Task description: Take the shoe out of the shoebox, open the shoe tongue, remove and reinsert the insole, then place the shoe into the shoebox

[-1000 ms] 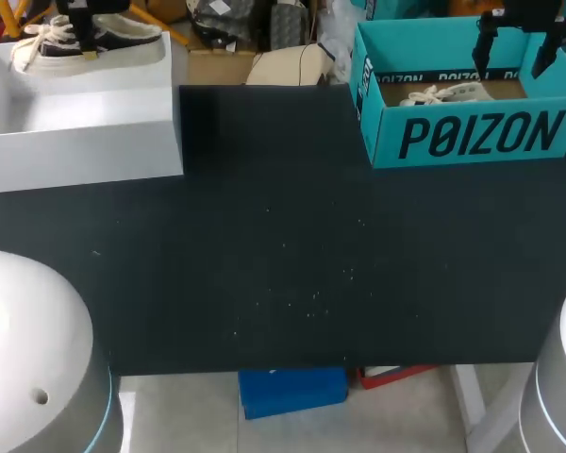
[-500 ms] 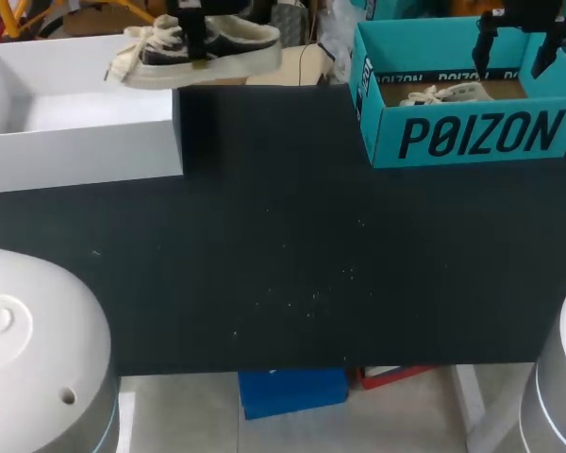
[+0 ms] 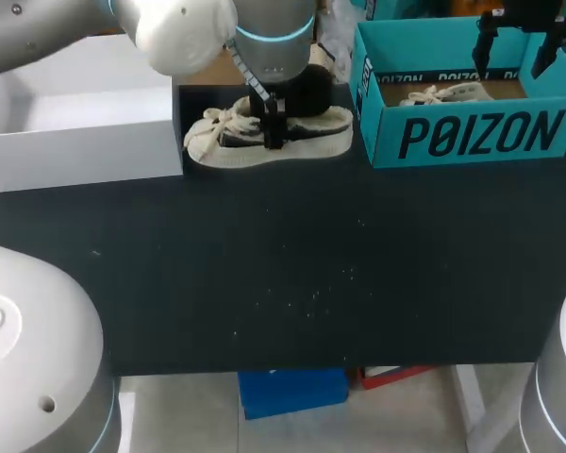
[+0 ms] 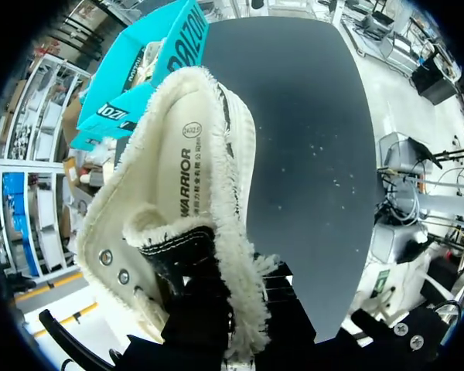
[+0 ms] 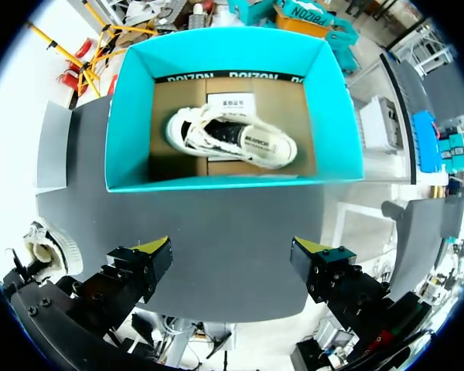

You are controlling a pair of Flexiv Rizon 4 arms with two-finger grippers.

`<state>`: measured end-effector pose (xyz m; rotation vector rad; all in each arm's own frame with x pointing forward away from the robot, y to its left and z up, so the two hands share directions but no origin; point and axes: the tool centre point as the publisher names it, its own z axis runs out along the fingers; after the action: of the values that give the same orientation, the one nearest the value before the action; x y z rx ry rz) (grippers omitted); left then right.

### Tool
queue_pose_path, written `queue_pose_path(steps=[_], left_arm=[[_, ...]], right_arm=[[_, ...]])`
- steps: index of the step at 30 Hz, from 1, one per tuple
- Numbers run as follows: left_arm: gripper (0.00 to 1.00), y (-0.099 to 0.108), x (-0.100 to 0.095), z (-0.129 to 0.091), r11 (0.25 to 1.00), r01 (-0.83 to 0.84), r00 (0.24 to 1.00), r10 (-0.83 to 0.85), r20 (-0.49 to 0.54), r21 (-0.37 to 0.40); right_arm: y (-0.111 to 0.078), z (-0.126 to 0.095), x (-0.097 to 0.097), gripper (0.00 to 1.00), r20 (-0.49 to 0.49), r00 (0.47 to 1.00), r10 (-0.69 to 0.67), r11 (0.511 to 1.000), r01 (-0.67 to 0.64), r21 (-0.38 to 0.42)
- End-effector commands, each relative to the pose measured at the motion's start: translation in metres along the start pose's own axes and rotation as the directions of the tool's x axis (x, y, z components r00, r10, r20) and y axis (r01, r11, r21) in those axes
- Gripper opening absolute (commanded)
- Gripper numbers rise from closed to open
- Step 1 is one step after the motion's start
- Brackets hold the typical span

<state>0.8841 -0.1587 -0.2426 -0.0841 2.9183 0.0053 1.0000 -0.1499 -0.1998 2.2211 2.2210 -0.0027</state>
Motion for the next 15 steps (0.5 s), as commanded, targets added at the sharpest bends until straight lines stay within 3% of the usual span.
queue_pose_path(steps=[1,11,15], left_arm=[[0.0,-0.016,0.01,0.053,0.999,-0.033,0.999,0.033,-0.027,-0.009],[0.0,-0.026,0.039,0.133,0.996,-0.056,0.996,0.05,-0.077,-0.071],[0.0,-0.026,0.046,0.157,0.995,-0.061,0.998,0.058,-0.037,-0.074]], right_arm=[[0.0,0.0,0.0,1.0,0.0,1.0,0.0,1.0,0.0,0.0],[0.0,0.0,0.0,1.0,0.0,1.0,0.0,1.0,0.0,0.0],[0.0,0.0,0.0,1.0,0.0,1.0,0.0,1.0,0.0,0.0]])
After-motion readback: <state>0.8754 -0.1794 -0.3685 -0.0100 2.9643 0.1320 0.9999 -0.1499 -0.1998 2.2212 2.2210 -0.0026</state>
